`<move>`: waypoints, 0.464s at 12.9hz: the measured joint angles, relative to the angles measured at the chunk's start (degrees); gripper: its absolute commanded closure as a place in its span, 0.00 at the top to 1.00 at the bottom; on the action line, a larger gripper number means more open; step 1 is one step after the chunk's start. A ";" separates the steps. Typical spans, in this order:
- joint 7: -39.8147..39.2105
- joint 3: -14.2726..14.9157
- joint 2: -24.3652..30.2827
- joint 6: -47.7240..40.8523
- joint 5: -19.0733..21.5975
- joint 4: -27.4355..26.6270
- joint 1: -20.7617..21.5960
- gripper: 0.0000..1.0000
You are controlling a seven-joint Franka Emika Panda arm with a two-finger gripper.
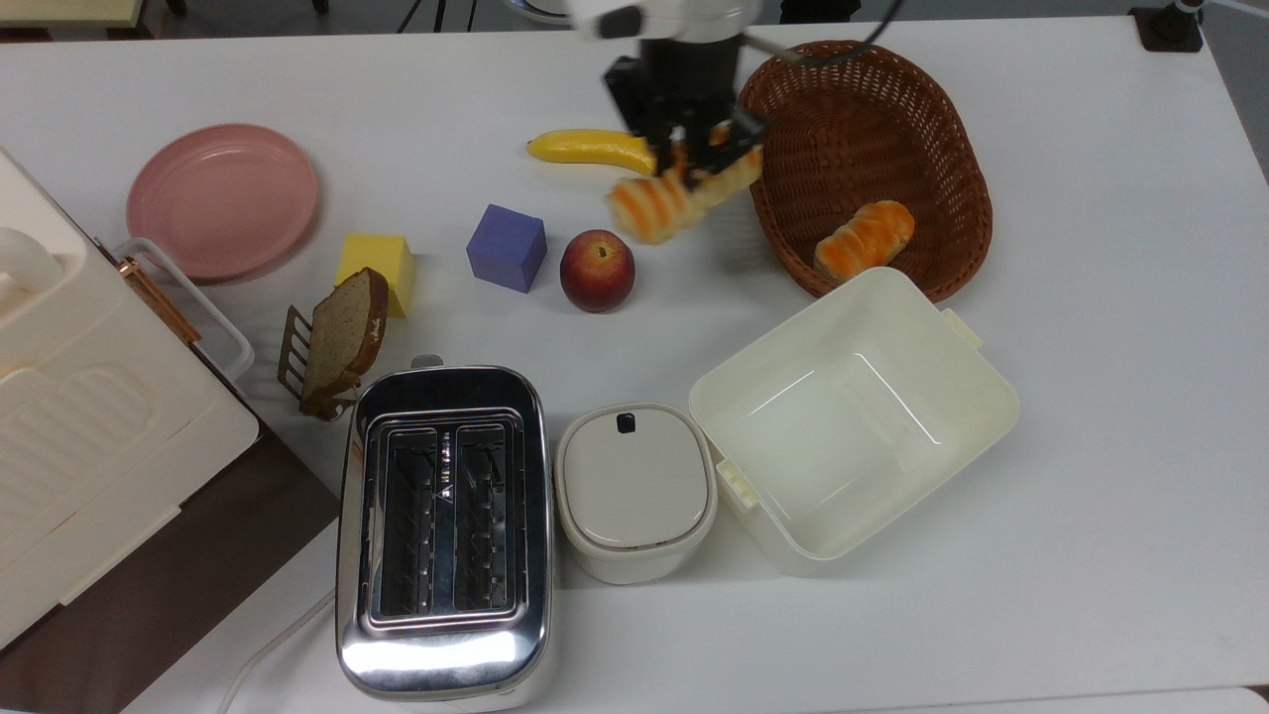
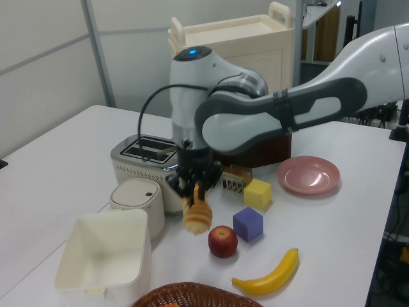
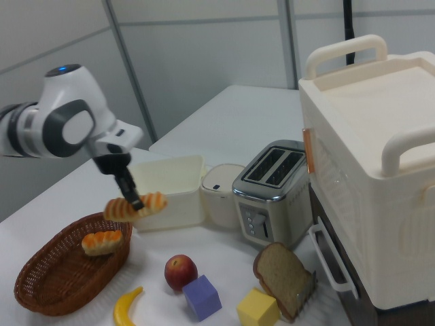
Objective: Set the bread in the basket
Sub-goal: 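Lift the bread roll and carry it into the wicker basket, releasing it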
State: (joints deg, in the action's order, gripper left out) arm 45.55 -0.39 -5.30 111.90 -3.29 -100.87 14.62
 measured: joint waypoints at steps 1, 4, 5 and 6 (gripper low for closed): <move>-0.15 -2.28 -0.12 -0.14 0.00 -0.01 0.84 0.24; -0.19 -5.02 -1.21 -0.66 0.00 -0.48 5.66 0.24; -0.21 -5.38 -1.93 -1.01 0.00 -0.66 7.71 0.24; -0.25 -5.56 -2.47 -1.73 0.00 -0.78 9.44 0.24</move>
State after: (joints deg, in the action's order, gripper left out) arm 45.30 -5.95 -7.77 110.17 -3.30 -101.65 24.07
